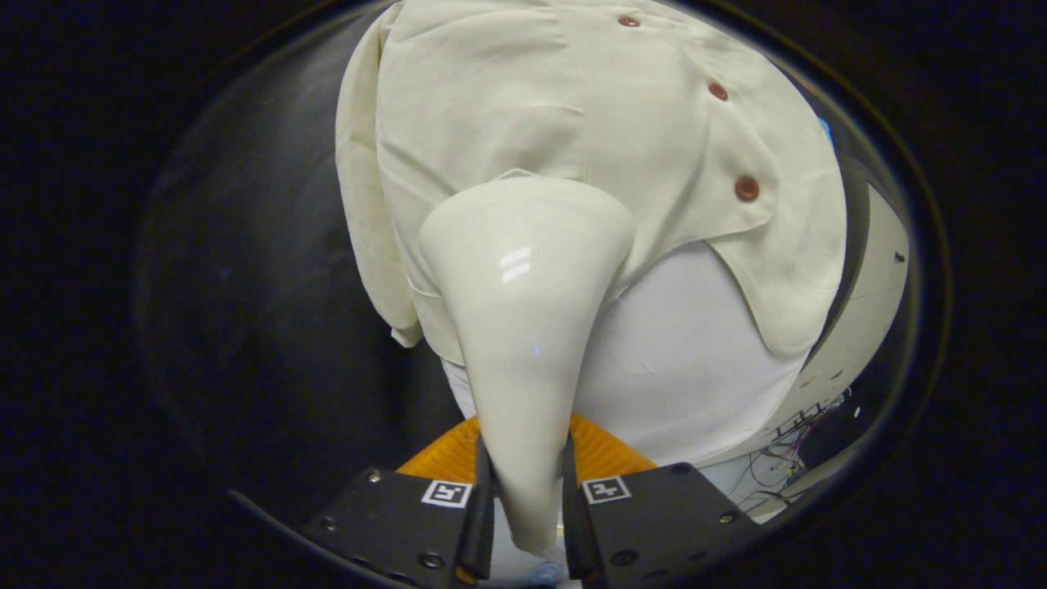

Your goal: Iron the clothes twice with a garment steamer, once on the left side and once on the right side.

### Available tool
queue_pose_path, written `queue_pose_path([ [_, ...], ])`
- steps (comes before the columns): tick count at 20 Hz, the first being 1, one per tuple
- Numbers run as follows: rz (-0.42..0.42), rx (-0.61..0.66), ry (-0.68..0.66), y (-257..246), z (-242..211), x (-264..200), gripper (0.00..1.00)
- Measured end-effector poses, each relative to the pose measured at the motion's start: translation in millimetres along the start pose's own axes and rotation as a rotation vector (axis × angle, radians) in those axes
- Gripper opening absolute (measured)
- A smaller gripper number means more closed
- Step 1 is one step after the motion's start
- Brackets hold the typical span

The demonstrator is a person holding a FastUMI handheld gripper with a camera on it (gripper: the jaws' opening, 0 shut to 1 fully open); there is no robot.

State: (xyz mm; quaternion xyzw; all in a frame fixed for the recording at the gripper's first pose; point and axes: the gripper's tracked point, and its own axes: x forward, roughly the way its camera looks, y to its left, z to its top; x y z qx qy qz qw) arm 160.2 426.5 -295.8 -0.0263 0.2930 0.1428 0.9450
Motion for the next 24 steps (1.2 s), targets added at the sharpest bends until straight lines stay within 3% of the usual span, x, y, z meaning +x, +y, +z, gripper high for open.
queue_pose_path([
  [5,0.024,-0.018,0.021,-3,0,-18,0.34],
  [10,0.054,-0.060,-0.033,-8,17,-77,0.33],
  [17,0.076,-0.096,-0.106,-14,69,-190,0.33],
  [24,0.095,-0.087,-0.208,-42,144,-265,0.33],
])
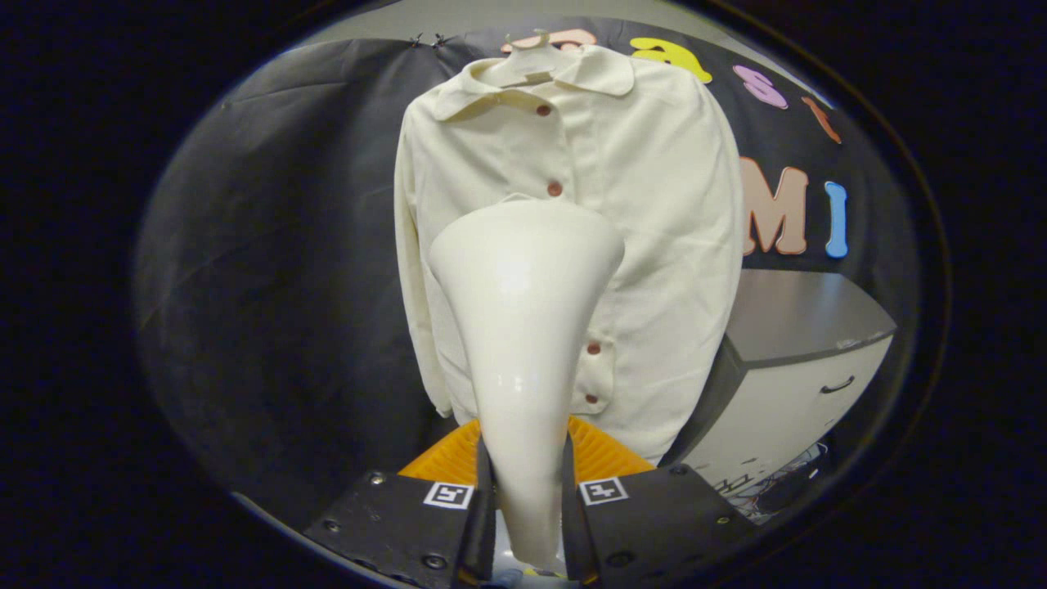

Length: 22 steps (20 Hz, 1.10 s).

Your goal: Iron the clothes twice with a garment steamer, once on the left side and once on the right side.

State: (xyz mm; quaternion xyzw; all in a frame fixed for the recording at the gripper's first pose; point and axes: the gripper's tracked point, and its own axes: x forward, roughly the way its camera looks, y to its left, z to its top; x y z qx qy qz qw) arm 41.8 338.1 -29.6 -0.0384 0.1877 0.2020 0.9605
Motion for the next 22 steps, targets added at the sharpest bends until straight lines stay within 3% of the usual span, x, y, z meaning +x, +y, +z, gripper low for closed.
queue_pose_path([
  [5,-0.007,0.075,-0.091,-28,61,-21,0.33],
  [12,-0.045,0.161,-0.129,-70,116,-10,0.33],
  [22,-0.068,0.201,-0.082,-82,137,22,0.33],
])
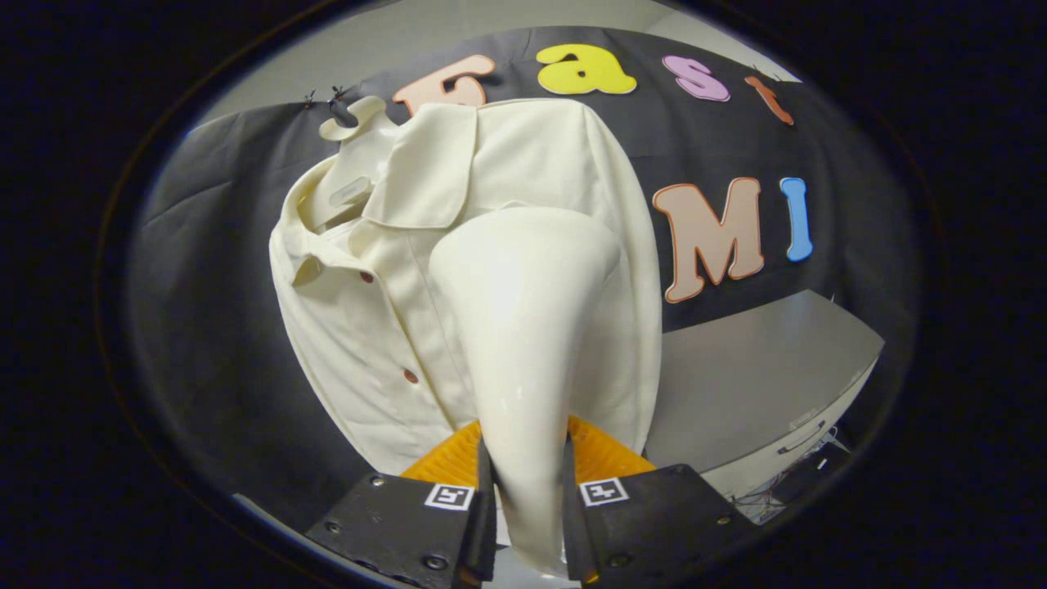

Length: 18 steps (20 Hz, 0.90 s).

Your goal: Iron the clothes twice with a garment steamer, once on the left side and once on the right side.

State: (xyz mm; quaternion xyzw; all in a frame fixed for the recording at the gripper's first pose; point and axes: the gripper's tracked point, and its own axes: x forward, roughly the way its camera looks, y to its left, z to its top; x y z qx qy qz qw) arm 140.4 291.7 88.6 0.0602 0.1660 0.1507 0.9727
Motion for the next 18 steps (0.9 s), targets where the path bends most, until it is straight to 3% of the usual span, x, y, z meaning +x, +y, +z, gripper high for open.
queue_pose_path([
  [10,0.002,-0.027,0.070,-8,-39,24,0.33],
  [18,-0.033,-0.063,0.199,-29,-110,48,0.33],
])
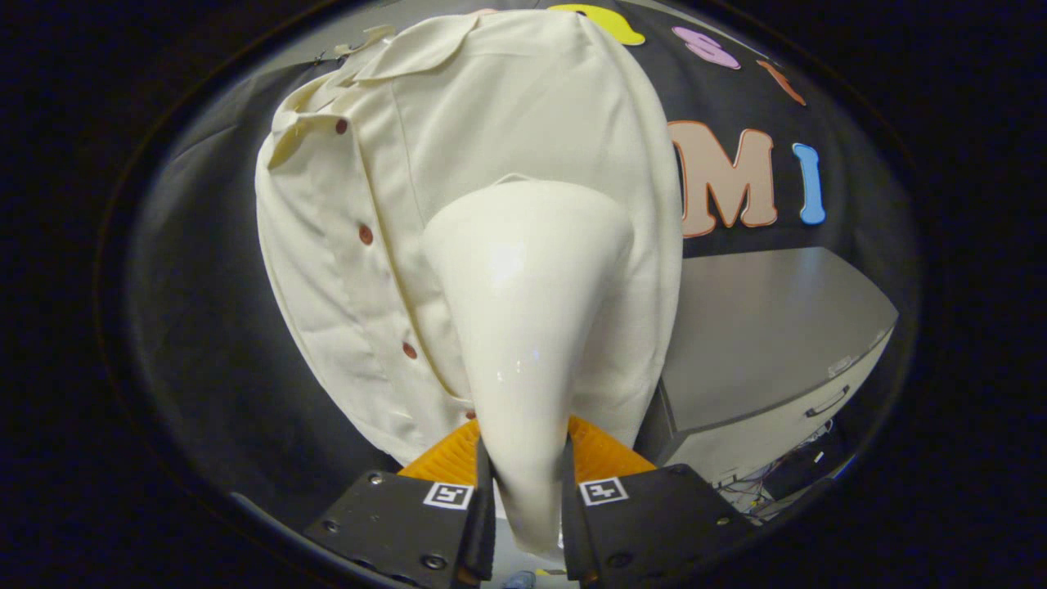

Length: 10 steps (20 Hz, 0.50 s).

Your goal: Iron the clothes twice with a garment steamer, once on the left side and once on the right side.

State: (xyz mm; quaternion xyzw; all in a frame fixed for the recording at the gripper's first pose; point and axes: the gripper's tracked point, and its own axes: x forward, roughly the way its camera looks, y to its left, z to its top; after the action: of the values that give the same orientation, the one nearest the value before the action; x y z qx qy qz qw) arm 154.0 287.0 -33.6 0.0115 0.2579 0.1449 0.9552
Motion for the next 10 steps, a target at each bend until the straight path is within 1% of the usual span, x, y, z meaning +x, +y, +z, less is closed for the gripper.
queue_pose_path([
  [7,-0.024,0.004,0.123,-16,-67,41,0.33],
  [10,-0.030,0.010,0.161,-16,-88,54,0.33],
])
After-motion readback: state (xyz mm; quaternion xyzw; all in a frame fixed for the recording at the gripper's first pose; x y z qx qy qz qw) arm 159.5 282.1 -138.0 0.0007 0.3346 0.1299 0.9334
